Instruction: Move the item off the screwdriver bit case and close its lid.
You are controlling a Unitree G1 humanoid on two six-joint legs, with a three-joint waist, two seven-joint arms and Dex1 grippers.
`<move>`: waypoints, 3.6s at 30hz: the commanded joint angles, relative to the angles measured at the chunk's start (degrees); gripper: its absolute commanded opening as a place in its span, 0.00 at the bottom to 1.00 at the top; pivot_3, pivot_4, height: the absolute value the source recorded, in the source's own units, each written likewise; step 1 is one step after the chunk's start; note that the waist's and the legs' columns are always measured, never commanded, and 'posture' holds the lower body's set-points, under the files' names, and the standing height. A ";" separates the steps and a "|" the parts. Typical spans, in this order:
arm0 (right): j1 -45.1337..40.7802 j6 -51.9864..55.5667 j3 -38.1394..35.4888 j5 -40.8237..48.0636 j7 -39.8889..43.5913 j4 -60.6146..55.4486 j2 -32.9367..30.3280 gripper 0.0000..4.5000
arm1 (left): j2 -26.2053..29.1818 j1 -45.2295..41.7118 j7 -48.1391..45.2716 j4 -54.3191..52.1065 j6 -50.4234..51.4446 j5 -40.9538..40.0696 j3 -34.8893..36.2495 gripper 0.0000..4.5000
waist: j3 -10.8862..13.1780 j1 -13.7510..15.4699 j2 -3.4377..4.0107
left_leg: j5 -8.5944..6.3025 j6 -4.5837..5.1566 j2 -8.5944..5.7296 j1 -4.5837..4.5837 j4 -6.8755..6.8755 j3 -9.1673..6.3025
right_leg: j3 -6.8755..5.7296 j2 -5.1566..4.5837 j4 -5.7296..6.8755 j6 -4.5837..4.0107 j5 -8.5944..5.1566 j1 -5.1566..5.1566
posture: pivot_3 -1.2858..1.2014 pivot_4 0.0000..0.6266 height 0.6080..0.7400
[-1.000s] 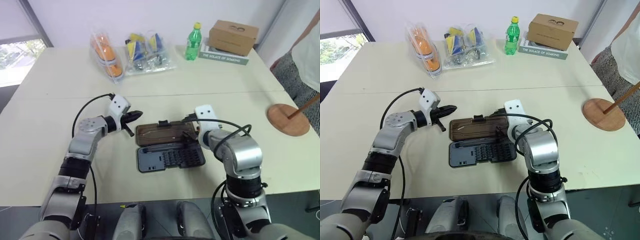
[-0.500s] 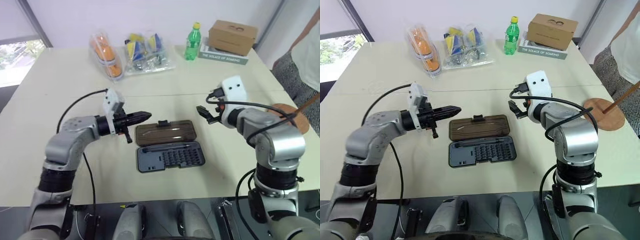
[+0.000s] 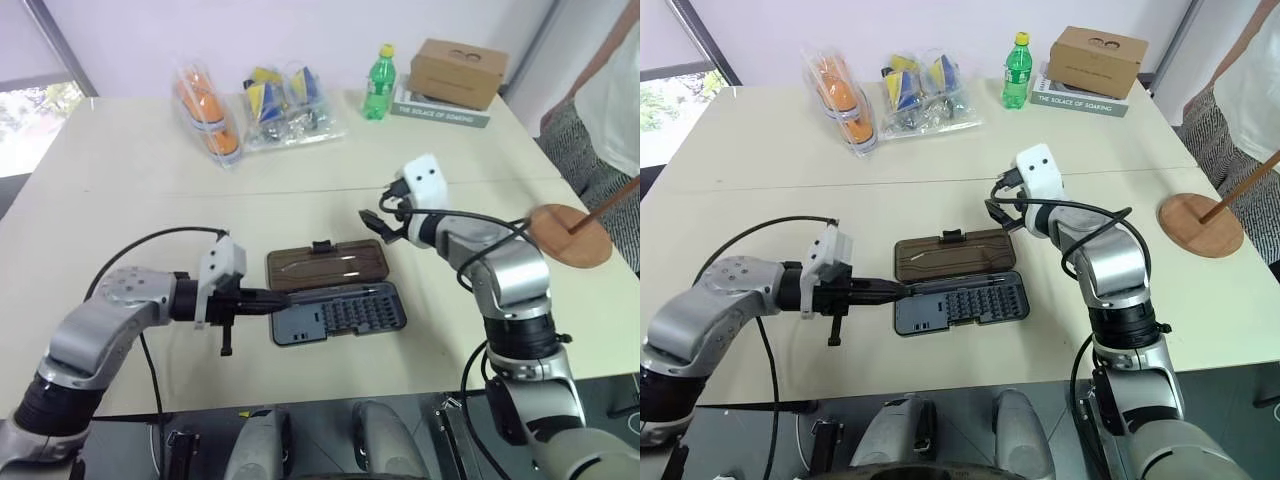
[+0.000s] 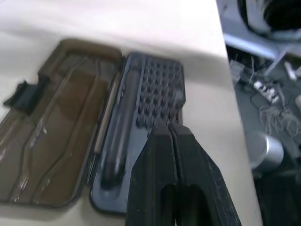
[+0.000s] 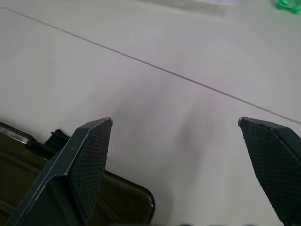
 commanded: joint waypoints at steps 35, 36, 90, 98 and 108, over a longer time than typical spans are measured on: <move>-11.54 -22.57 16.99 -7.66 26.52 26.35 -10.94 1.00 | -9.49 0.04 -1.05 17.72 -18.85 13.29 -8.32 0.00 | 0.01 0.46 0.00 | -0.01 0.01 0.00 0.02 0.06 0.04 | -0.01 -0.06 0.01 0.03 0.02 0.04 | 0.52 0.24 1.00; -11.81 -23.33 16.96 -8.12 26.65 27.95 -10.69 1.00 | -9.51 0.05 -1.04 17.80 -19.00 13.36 -8.29 0.00 | 0.00 0.58 0.01 | -0.01 0.01 0.00 0.02 0.06 0.04 | -0.01 -0.06 0.01 0.03 0.02 0.04 | 0.52 0.24 1.00; -3.16 -54.94 15.55 -21.47 29.39 14.94 -12.11 0.00 | -11.09 -7.26 1.34 17.80 -14.65 12.67 -6.04 0.00 | -0.10 -0.25 -0.16 | -0.01 0.02 0.17 0.64 0.04 -0.02 | -0.06 0.04 0.02 -0.04 0.01 0.67 | 0.52 0.24 1.00; 1.03 -52.11 14.14 -22.88 28.86 10.66 -13.78 0.00 | -9.52 -9.48 -0.02 14.00 -9.11 7.83 -2.89 0.00 | -0.08 0.04 -0.20 | -0.01 0.02 0.17 0.62 0.05 -0.03 | -0.06 0.01 0.01 -0.05 0.00 0.67 | 0.52 0.24 1.00; 2.16 -51.54 15.09 -23.96 29.26 8.42 -12.68 0.00 | -5.51 -22.80 4.59 13.68 6.72 -7.22 11.53 0.00 | -0.03 -0.11 -0.27 | -0.01 0.01 0.09 0.54 0.08 -0.08 | -0.09 0.04 0.00 -0.03 0.00 0.64 | 0.52 0.24 1.00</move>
